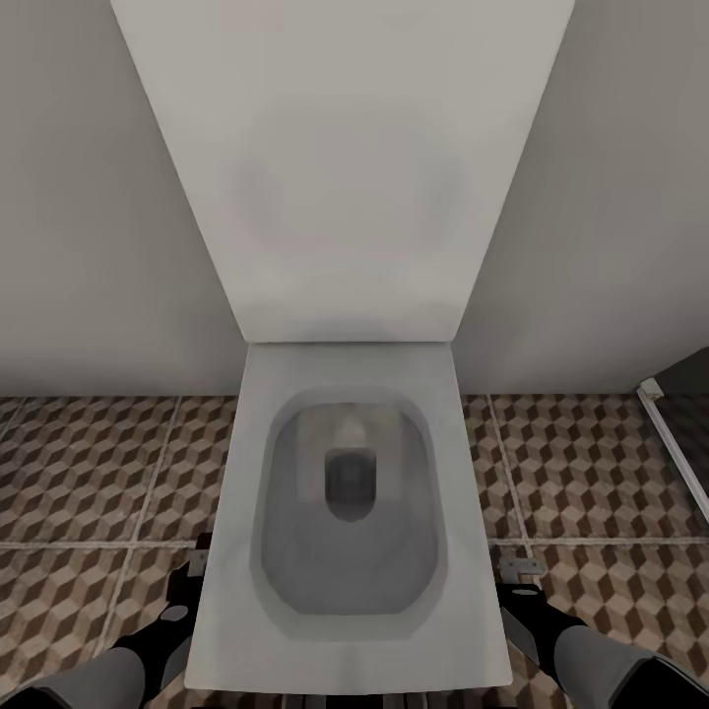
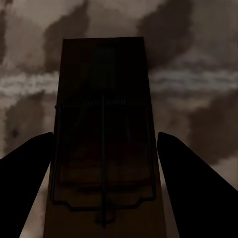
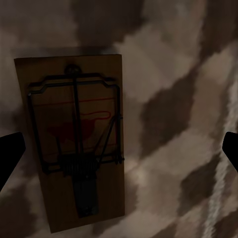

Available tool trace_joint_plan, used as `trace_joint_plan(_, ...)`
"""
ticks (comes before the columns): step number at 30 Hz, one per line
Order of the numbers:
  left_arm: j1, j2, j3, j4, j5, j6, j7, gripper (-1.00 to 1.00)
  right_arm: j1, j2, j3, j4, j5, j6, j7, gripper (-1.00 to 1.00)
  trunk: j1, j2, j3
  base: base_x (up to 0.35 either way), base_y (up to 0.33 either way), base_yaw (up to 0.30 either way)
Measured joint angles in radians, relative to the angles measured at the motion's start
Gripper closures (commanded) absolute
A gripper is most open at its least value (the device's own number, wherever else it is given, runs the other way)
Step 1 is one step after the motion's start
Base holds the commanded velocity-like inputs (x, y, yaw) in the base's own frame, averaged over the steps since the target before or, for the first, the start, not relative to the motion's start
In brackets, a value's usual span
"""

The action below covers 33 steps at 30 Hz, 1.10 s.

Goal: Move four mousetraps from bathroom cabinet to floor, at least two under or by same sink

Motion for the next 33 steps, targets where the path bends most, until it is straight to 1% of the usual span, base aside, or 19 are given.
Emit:
trace_joint_plan(25, 0.000, 0.005, 0.000, 0.002, 0.001, -0.001, -0.002, 1.00, 0.000, 0.000, 0.000, 0.000, 0.000, 0.000, 0.000, -1.00, 0.000, 0.000, 0.000, 0.000, 0.000, 0.000)
trace_joint_plan(26, 0.000, 0.005, 0.000, 0.002, 0.001, -0.001, -0.002, -1.00, 0.000, 0.000, 0.000, 0.000, 0.000, 0.000, 0.000, -1.00, 0.000, 0.000, 0.000, 0.000, 0.000, 0.000)
trace_joint_plan(33, 0.001, 0.005, 0.000, 0.003, 0.000, -0.001, -0.001, -1.00, 0.000, 0.000, 0.000, 0.000, 0.000, 0.000, 0.000, -1.00, 0.000, 0.000, 0.000, 0.000, 0.000, 0.000)
